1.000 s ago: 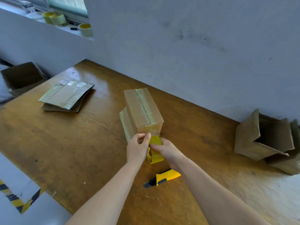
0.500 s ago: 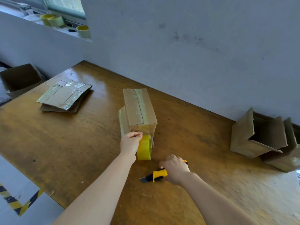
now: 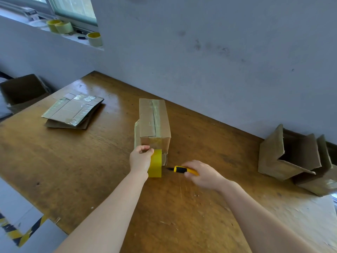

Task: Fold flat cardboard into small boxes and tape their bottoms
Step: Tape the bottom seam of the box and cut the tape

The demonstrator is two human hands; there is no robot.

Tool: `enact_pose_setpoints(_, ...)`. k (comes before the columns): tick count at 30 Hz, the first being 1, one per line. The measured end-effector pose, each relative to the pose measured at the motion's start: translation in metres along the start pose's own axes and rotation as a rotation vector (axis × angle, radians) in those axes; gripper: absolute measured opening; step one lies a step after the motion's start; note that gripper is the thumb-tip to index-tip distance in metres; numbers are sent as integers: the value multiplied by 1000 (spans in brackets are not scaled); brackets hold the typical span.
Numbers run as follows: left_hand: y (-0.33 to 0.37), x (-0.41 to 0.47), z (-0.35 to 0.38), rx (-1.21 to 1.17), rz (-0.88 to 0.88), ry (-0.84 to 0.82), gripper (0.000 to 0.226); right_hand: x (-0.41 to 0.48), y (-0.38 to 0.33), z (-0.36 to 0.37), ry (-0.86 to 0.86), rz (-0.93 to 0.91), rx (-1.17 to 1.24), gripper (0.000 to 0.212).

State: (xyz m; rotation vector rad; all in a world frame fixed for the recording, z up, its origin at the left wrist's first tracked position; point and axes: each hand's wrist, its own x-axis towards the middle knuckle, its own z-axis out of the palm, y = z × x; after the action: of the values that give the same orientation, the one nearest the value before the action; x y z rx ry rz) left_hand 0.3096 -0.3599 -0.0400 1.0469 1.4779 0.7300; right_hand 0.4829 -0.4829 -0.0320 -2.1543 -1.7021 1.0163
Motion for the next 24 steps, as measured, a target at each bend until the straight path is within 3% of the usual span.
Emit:
enact_pose_setpoints(3,1,3,-3,-14,-14,4,7,4,-22,-11,41,50,128,25)
enact_pose_setpoints(7,1,1,-6,-39,-46,-4,8,16,-54,-16,309,22,-204,35)
enact_pose_setpoints(9,2,0,-6,-41,-46,-8,7,22,-65,-17,356,44,-364,38)
enact_pose_setpoints(24,1,7,-3,75,-30,19,5,37,-91,-27,231,136,-667,42)
